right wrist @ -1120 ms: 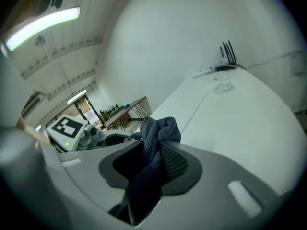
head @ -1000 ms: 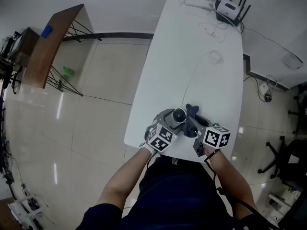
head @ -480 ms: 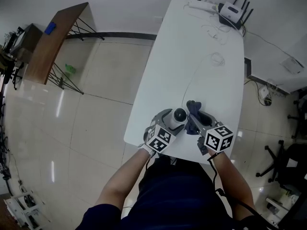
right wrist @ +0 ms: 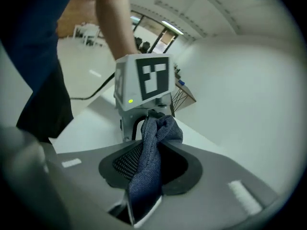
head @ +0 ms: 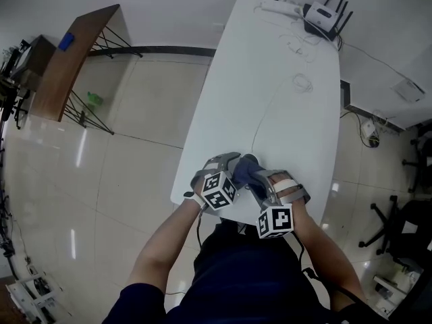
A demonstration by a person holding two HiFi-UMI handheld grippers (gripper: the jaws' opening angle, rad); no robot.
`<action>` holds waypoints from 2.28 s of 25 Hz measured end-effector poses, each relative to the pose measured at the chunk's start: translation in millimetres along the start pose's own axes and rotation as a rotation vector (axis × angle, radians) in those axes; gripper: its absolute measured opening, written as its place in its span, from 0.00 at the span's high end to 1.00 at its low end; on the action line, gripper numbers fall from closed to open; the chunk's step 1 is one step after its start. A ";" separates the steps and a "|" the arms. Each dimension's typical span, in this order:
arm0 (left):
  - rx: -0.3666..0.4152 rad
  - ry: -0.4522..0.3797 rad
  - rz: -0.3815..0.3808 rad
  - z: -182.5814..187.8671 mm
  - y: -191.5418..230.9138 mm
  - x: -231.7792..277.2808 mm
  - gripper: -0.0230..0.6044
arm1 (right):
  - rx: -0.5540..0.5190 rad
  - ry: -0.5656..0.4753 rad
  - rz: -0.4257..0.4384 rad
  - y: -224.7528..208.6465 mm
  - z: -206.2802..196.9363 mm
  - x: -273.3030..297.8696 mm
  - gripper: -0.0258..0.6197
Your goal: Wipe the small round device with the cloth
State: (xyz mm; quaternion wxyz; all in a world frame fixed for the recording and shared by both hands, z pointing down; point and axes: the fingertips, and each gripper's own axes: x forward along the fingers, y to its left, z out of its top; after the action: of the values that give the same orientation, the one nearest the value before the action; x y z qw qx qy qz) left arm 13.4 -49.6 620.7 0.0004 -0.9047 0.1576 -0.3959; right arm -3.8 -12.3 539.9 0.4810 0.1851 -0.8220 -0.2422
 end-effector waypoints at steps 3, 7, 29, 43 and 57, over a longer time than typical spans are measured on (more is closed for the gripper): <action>-0.017 -0.008 -0.008 -0.2 -1.5 1.3 0.38 | -0.129 0.029 -0.067 6.7 -0.6 3.0 0.78; -0.040 -0.029 -0.002 2.0 -1.4 2.4 0.42 | 0.156 -0.090 -0.063 -6.7 4.3 -4.7 0.78; -0.169 -0.042 0.033 2.6 -2.8 -1.5 0.47 | 2.061 -0.359 0.478 11.5 -102.7 42.7 0.78; -0.187 -0.039 0.072 5.3 2.3 -4.5 0.52 | 1.037 -0.232 0.170 -55.6 -39.4 -11.1 0.78; -0.200 -0.057 0.078 6.7 1.1 -6.7 0.53 | 0.982 -0.182 0.355 -46.5 -28.0 -3.6 0.79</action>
State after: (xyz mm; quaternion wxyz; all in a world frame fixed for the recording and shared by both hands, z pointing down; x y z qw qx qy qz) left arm 13.6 -49.5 611.2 -0.0702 -0.9043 0.2313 -0.3517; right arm 25.9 -54.5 522.3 0.2978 0.2248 -0.8958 0.2414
